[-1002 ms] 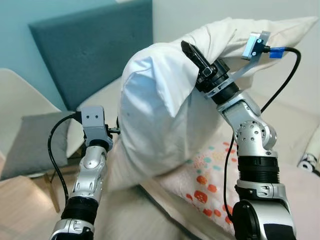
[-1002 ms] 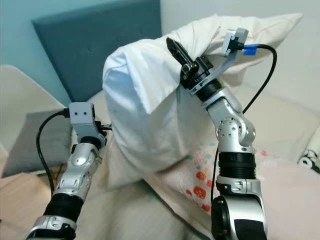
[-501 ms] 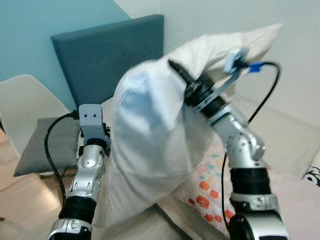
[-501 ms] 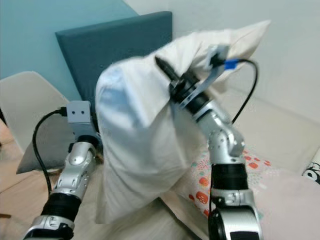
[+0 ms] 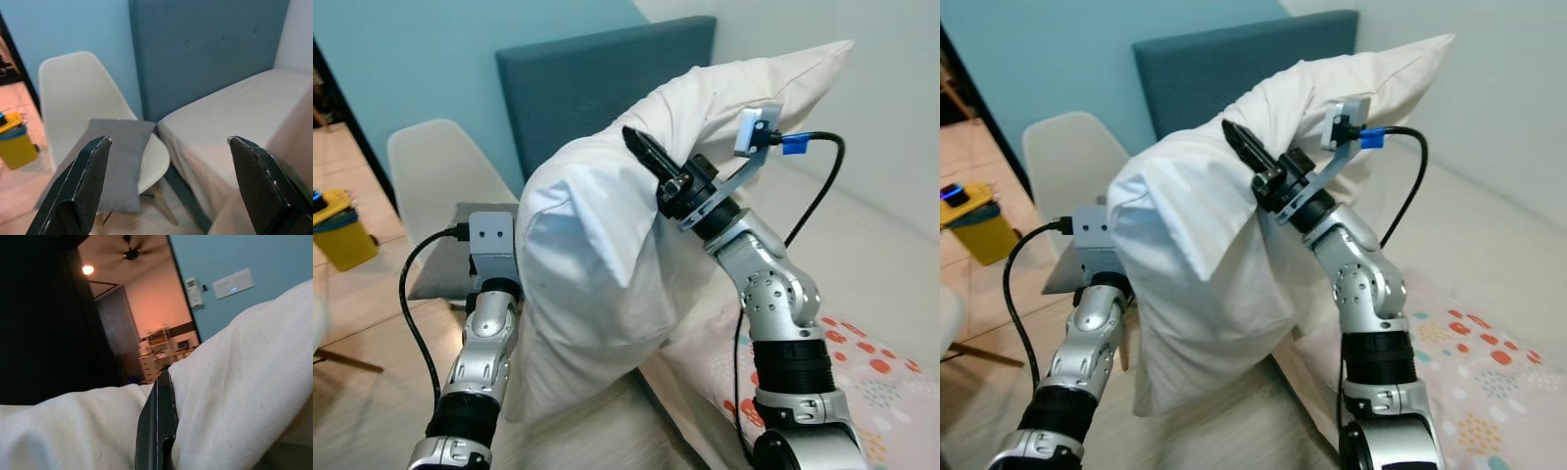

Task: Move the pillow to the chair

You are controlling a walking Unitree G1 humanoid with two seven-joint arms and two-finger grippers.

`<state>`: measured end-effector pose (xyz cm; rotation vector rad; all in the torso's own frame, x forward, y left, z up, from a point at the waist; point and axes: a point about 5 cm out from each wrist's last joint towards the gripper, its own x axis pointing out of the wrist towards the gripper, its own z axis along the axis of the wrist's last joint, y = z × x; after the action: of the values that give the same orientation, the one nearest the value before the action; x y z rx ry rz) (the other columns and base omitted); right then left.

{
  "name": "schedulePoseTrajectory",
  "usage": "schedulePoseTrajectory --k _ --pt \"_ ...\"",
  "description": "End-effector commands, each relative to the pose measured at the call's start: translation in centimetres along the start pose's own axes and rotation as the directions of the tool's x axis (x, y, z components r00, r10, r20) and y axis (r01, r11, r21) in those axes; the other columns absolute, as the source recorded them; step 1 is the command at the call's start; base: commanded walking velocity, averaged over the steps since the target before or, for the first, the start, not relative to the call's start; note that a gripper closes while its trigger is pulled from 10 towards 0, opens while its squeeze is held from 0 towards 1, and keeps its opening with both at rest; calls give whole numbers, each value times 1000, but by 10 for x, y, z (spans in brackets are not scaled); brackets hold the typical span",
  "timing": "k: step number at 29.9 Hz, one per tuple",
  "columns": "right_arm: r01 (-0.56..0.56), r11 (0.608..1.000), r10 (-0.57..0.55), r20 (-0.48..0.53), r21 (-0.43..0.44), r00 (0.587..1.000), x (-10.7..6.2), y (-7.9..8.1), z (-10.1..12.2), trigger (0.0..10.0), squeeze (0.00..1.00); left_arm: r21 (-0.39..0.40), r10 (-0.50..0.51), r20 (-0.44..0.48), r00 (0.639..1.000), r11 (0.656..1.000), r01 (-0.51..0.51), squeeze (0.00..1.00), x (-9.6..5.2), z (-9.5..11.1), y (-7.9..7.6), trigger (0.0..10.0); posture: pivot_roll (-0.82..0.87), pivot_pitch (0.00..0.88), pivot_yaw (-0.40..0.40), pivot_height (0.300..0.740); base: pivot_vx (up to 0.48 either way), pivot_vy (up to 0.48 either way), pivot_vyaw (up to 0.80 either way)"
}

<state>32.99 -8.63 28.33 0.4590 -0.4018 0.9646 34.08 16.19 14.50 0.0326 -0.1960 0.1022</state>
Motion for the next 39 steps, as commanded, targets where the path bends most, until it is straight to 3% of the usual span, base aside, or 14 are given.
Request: schedulePoseTrajectory --k 1,11,15,21,31,39 --pt "-63 998 65 72 -18 995 6 11 14 10000 0 6 -26 -30 999 1000 27 0 -7 -9 -5 10000 39 19 -5 725 0 0 781" --pt "-53 999 53 73 -4 996 5 11 10 10000 0 -16 -77 -53 996 997 76 0 -14 -16 -13 10000 44 17 -2 725 0 -48 782" --pt "-53 999 53 72 -2 996 5 12 10 10000 0 -17 -77 -56 995 997 76 0 -14 -16 -14 10000 44 17 -1 725 0 -480 781" --pt "-51 999 51 69 2 996 4 12 8 10000 0 -18 -46 -57 997 999 45 0 -13 -16 -12 10000 41 17 1 725 0 0 781" --pt "-14 1000 15 39 -10 999 4 10 1 10000 0 -19 -72 -16 997 997 71 0 -11 -8 -13 10000 43 22 -3 725 0 0 766" --pt "50 998 -50 5 -41 999 5 3 -5 10000 0 -19 -91 25 996 996 92 0 -7 3 -16 10000 39 15 -3 725 282 0 0"
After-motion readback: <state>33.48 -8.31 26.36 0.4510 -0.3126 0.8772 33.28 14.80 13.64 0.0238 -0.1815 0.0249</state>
